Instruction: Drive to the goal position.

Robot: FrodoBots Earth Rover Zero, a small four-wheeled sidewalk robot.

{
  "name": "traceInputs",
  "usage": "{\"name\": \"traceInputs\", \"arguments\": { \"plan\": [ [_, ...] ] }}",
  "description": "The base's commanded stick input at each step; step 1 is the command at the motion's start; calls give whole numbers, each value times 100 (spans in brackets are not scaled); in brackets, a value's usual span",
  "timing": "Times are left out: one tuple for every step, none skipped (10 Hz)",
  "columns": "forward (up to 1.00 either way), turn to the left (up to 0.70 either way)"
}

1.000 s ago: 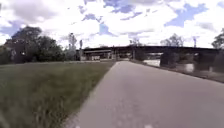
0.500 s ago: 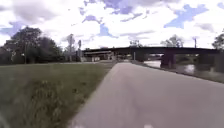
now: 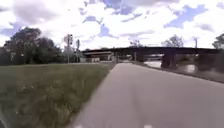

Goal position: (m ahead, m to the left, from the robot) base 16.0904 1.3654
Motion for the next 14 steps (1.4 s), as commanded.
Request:
{"name": "traceInputs", "arguments": {
  "plan": [
    [100, 0],
    [100, -27],
    [100, -27],
    [100, -15],
    [100, 0],
    [100, 0],
    [100, 0],
    [100, 0],
    [100, 0],
    [100, 0],
    [100, 0],
    [100, 0],
    [100, 0],
    [100, 0]
  ]
}}
